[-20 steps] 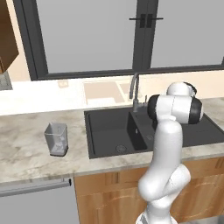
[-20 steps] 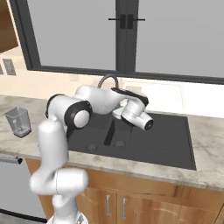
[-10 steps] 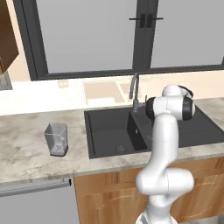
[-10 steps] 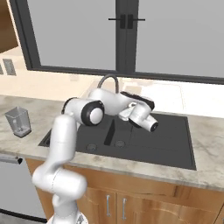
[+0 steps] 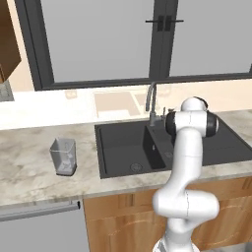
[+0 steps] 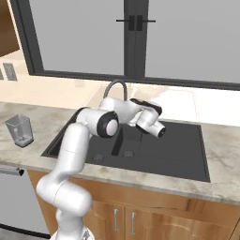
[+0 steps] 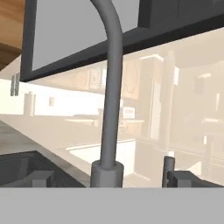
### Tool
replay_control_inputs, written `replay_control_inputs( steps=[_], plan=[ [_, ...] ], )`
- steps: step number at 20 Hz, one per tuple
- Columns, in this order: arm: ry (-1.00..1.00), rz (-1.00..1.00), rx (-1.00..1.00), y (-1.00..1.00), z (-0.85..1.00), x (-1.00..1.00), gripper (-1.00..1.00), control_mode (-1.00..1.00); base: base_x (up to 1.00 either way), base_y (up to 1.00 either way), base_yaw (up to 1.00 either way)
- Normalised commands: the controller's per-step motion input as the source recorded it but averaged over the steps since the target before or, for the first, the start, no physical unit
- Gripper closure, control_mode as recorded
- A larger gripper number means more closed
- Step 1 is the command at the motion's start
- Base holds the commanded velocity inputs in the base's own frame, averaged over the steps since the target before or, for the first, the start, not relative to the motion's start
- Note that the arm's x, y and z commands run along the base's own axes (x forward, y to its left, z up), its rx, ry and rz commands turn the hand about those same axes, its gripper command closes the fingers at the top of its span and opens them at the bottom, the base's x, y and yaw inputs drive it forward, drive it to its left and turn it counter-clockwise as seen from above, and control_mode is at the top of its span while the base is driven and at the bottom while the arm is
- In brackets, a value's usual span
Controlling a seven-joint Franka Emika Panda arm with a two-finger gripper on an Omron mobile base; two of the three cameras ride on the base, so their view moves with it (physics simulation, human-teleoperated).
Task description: Turn on the sink faucet and place the jug under the water for a few seconds to fill it up.
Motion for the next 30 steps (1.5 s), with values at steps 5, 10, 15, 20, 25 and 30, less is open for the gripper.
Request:
replay_control_inputs(
  steps=[5, 10, 15, 20, 25, 30],
  plan=[
    [0.00, 0.00, 0.01, -0.01, 0.00, 0.52, -1.00, -1.00, 0.00, 0.00, 0.00],
    [0.00, 0.00, 0.00, 0.00, -0.06, 0.52, -1.00, -1.00, 0.00, 0.00, 0.00],
    [0.00, 0.00, 0.00, -0.10, -0.13, 0.39, -1.00, -1.00, 0.00, 0.00, 0.00],
    [0.00, 0.00, 0.00, -0.17, -0.24, 0.26, -1.00, -1.00, 0.00, 0.00, 0.00],
    [0.02, 0.00, 0.00, -0.04, -0.33, 0.30, -1.00, -1.00, 0.00, 0.00, 0.00],
    [0.04, 0.00, 0.00, 0.23, -0.29, 0.42, -1.00, -1.00, 0.00, 0.00, 0.00]
  ],
)
